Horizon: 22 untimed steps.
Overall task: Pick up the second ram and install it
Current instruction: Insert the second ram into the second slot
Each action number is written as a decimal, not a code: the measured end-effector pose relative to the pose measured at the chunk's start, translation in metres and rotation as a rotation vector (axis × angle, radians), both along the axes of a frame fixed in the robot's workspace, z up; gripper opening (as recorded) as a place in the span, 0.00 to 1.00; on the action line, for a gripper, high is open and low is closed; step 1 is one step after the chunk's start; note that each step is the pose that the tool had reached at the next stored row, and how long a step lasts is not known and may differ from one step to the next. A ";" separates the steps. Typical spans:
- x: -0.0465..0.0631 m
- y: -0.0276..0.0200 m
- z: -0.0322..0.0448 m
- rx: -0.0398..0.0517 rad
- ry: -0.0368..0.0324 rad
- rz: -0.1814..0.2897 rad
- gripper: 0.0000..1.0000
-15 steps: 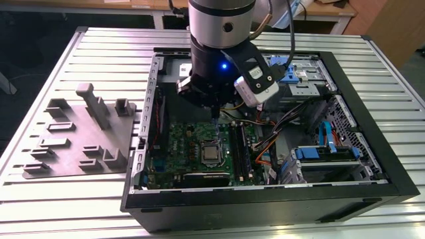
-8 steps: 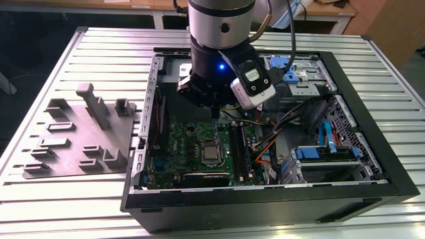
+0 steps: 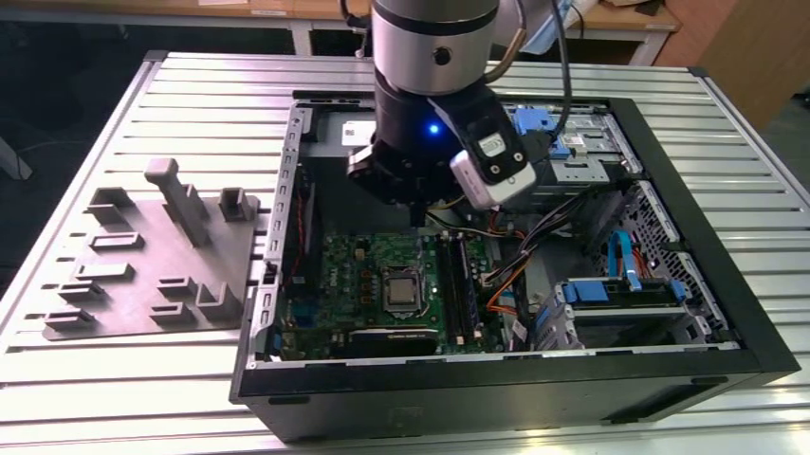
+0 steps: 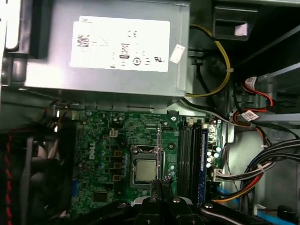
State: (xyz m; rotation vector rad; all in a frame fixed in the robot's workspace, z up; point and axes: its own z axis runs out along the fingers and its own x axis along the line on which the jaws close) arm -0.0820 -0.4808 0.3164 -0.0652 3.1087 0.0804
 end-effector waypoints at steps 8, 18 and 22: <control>0.022 0.0000 -0.0030 0.0000 0.0059 0.000 0.12; 0.040 0.0000 -0.0076 0.0000 0.0086 0.000 0.12; 0.044 0.0000 -0.0143 0.0000 0.0090 0.000 0.12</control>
